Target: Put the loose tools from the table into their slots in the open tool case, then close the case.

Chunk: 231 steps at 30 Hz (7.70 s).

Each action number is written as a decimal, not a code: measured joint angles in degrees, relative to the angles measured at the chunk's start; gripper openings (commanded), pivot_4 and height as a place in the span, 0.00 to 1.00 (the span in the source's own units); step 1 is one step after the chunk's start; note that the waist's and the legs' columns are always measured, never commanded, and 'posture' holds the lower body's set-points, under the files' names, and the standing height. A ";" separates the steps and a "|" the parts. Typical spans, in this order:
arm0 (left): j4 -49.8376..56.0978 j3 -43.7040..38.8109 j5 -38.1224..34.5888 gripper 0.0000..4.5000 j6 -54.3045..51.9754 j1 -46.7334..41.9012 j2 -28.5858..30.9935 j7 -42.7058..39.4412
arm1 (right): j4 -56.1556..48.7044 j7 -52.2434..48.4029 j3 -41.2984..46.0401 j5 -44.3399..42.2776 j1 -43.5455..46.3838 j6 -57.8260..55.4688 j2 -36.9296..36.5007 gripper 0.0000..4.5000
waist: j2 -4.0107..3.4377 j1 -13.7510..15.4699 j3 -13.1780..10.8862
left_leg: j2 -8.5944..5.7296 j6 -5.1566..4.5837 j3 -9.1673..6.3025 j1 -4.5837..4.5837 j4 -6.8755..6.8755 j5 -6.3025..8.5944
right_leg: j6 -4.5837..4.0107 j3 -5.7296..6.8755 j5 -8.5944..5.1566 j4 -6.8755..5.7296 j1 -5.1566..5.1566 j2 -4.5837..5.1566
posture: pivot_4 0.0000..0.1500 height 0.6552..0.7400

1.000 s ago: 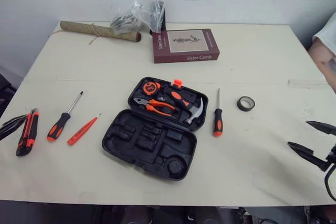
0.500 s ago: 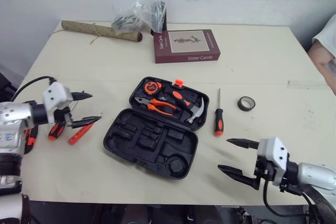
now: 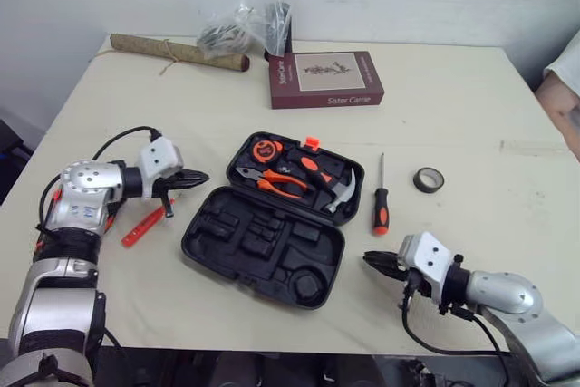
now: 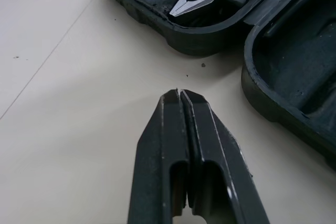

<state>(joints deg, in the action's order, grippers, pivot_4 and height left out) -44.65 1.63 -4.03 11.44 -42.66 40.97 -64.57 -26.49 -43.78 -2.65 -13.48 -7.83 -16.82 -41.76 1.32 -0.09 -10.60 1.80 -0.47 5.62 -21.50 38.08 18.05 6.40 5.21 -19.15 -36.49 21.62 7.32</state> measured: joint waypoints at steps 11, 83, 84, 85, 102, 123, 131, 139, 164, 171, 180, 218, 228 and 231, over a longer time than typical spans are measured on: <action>-0.88 1.72 0.66 0.01 -1.38 -1.33 -3.28 -1.69 | 2.86 3.33 -4.42 3.92 8.73 -5.81 3.24 0.02 | 0.00 -0.16 0.00 | 0.02 -0.02 -0.03 -0.05 0.07 0.01 | 0.03 0.08 0.02 0.00 0.00 -0.01 | 1.00 1.00; 15.18 -55.62 -21.03 0.98 -15.42 58.73 15.31 11.08 | 32.88 -23.62 33.06 -15.99 -2.09 28.57 -0.10 1.00 | -0.13 -1.58 -0.05 | 0.03 0.42 -0.08 0.40 -0.93 0.31 | -0.26 0.01 -0.06 0.56 -0.03 0.93 | 1.00 1.00; 18.83 -54.32 -22.41 0.98 -18.97 57.92 15.37 10.75 | 30.31 -23.12 31.81 -17.38 -0.86 26.77 0.14 1.00 | -0.14 -1.51 -0.05 | 0.02 0.44 -0.08 0.38 -0.93 0.21 | -0.26 0.06 -0.06 0.57 -0.04 0.94 | 1.00 1.00; 21.34 -53.52 -23.28 0.98 -21.49 57.40 15.38 10.61 | 28.45 -22.83 31.23 -18.42 0.09 25.75 0.56 1.00 | -0.15 -1.48 -0.06 | 0.01 0.31 -0.09 0.37 -0.93 0.11 | -0.25 0.12 -0.06 0.58 -0.05 0.96 | 1.00 1.00; 32.45 -28.42 -19.07 0.98 -43.16 39.57 16.48 18.80 | 7.16 -21.41 14.46 -22.98 5.67 21.89 9.99 1.00 | -0.11 -1.45 -0.04 | -0.02 0.18 0.04 0.32 -0.82 0.06 | -0.18 0.95 -0.02 0.41 -0.05 0.88 | 1.00 1.00; 34.73 -30.71 -23.09 0.18 -35.99 32.19 13.74 10.14 | 4.70 -24.56 17.50 -25.46 1.79 22.80 6.66 1.00 | 0.15 -0.79 -0.07 | 0.03 0.18 -0.05 0.20 -0.57 0.06 | -0.18 0.99 -0.02 0.22 -0.09 0.89 | 1.00 1.00; 55.80 -19.67 -26.81 0.18 -32.83 31.82 18.33 -5.77 | 7.55 -29.41 21.13 -27.15 2.77 21.13 0.22 1.00 | -0.10 -0.16 -0.17 | 0.03 0.09 0.15 0.28 -0.52 0.09 | -0.11 0.82 0.02 0.30 -0.12 0.45 | 1.00 1.00; 66.04 2.76 -8.89 0.18 -26.68 24.05 17.51 -4.15 | 5.97 -31.01 20.59 -29.51 3.46 14.86 -2.64 1.00 | -0.13 0.06 -0.19 | 0.11 0.10 0.18 0.24 -0.35 0.09 | -0.12 0.76 0.02 0.47 -0.11 0.23 | 1.00 1.00; 62.47 12.63 6.89 0.18 -31.21 14.89 18.35 -3.16 | 4.35 -30.91 19.89 -27.91 0.70 14.34 -0.80 1.00 | -0.12 0.16 -0.20 | 0.12 -0.04 0.19 0.16 -0.08 0.16 | -0.07 0.74 0.04 0.41 -0.12 0.25 | 1.00 1.00; 62.13 12.30 7.48 0.45 -30.22 15.62 17.66 -3.07 | 4.26 -30.18 18.68 -27.90 0.98 14.03 -0.77 1.00 | -0.12 0.20 -0.20 | 0.11 -0.05 0.19 0.17 -0.06 0.16 | -0.07 0.74 0.04 0.39 -0.13 0.27 | 1.00 1.00; 61.55 3.49 -4.24 0.73 -26.21 16.93 14.14 -5.27 | 1.63 -26.11 17.47 -28.54 3.36 9.67 -0.73 1.00 | -0.13 -0.06 -0.20 | 0.14 -0.04 0.16 0.14 -0.02 0.16 | -0.07 0.76 0.04 0.36 -0.12 0.26 | 1.00 1.00; 56.74 5.40 -11.65 0.01 -37.40 27.43 0.81 10.12 | 1.43 -23.60 15.53 -27.99 2.01 9.16 2.04 1.00 | -0.84 0.14 0.55 | 0.10 -0.10 -0.08 0.56 0.00 0.26 | -0.02 0.76 0.07 0.59 -0.75 0.36 | 1.00 1.00; 58.43 9.45 -8.28 0.01 -40.44 26.40 -0.52 14.90 | 2.77 -22.56 16.02 -26.00 -1.87 10.74 4.27 1.00 | -2.09 0.57 1.54 | 0.16 -0.36 -0.15 1.43 -0.25 0.70 | -0.04 0.49 0.04 0.91 -1.68 0.48 | 1.00 1.00; 58.16 8.36 -8.34 0.01 -37.49 27.68 -2.27 15.33 | 4.41 -21.42 17.10 -25.89 -2.09 11.28 4.89 1.00 | -2.17 1.04 1.58 | 0.11 -0.34 -0.14 1.40 -0.25 0.68 | -0.04 0.49 0.05 0.93 -1.64 0.51 | 1.00 1.00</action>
<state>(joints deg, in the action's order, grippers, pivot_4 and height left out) 13.51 9.99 -12.37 -26.05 -14.98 38.70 -49.24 -22.08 -65.19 14.45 -39.37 -9.92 -5.54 -36.87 -0.85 0.95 -9.02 1.90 -0.80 5.48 -20.10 37.84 18.73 6.36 5.69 -19.11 -35.56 19.98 7.82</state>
